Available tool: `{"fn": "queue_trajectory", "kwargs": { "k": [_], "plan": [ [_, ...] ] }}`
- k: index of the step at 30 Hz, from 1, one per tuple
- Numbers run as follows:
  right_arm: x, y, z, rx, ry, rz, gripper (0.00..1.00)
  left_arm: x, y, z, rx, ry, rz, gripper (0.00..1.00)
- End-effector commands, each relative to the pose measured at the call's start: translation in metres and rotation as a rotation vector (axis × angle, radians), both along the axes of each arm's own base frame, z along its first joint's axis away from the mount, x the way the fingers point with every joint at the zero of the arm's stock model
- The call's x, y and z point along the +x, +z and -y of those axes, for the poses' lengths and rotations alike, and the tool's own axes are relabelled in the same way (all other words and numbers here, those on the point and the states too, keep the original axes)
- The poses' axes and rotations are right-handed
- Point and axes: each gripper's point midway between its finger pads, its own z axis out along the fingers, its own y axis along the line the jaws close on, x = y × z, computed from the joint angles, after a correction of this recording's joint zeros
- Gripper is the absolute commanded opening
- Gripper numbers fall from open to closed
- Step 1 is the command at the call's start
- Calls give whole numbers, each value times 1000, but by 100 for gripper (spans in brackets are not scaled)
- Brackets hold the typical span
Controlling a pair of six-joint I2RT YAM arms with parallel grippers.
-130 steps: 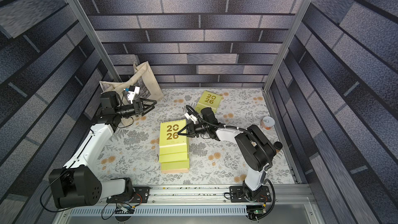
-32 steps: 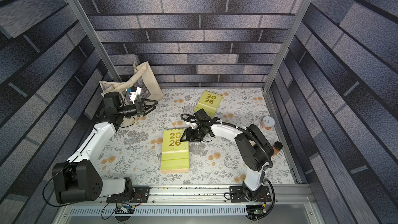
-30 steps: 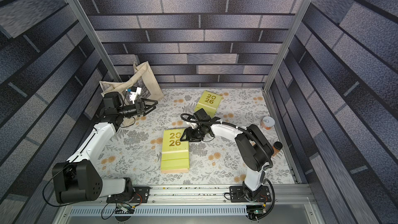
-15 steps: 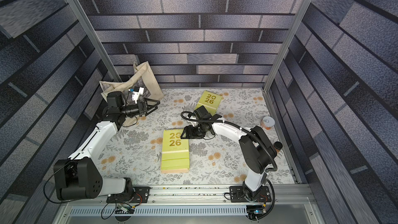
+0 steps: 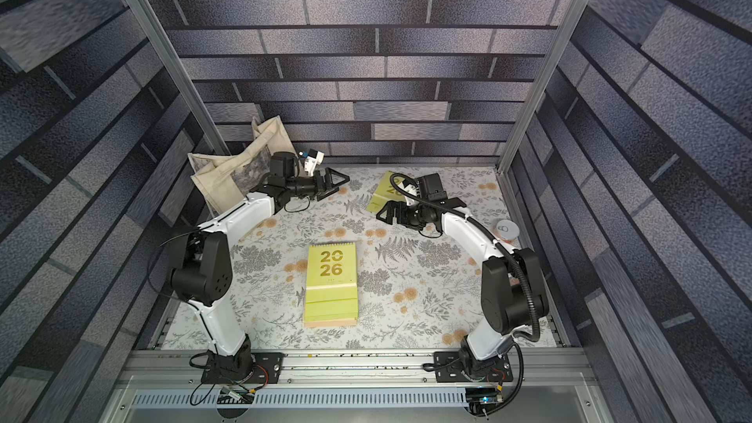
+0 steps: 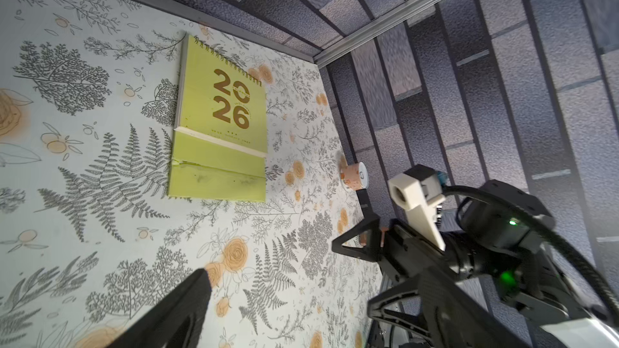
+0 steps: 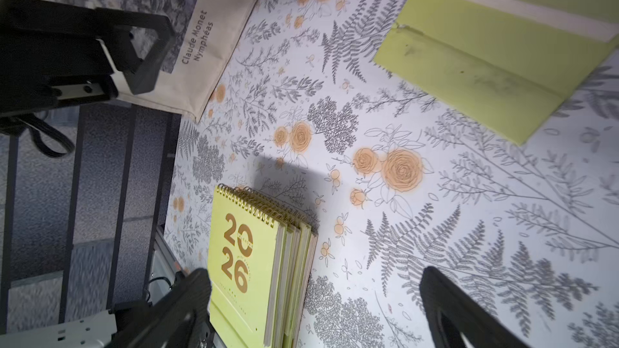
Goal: Stack the calendars
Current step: Place the calendar at the calendar, then pick up the calendar at the center of the board.
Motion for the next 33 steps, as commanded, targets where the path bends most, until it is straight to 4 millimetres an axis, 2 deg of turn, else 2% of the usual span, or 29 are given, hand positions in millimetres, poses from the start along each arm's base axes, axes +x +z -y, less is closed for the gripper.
{"fn": "queue_trajectory", "kwargs": {
  "k": [1, 3, 7, 9, 17, 23, 25, 29, 33],
  "plan": [
    [19, 20, 21, -72, -63, 113, 100, 32, -3, 15, 38, 49, 48, 100],
    [29, 23, 30, -129, -92, 161, 100, 45, -13, 27, 86, 47, 58, 100],
    [47, 17, 42, -151, -129, 165, 100, 68, -36, 46, 186, 50, 71, 100],
    [57, 9, 45, -145, -145, 147, 100, 80, -50, 50, 244, 61, 65, 100],
    [103, -33, 66, -152, -234, 78, 100, 117, -76, 54, 430, 65, 73, 100],
    [138, -59, 77, -143, -288, 41, 100, 129, -108, 54, 415, 67, 37, 100],
    [148, -75, 77, -134, -297, 11, 100, 130, -117, 55, 412, 67, 26, 100],
    [164, -93, 74, -121, -315, -14, 99, 129, -127, 60, 411, 63, 17, 100],
    [174, -103, 70, -94, -323, -32, 98, 129, -134, 62, 399, 60, -2, 100]
  ]
}}
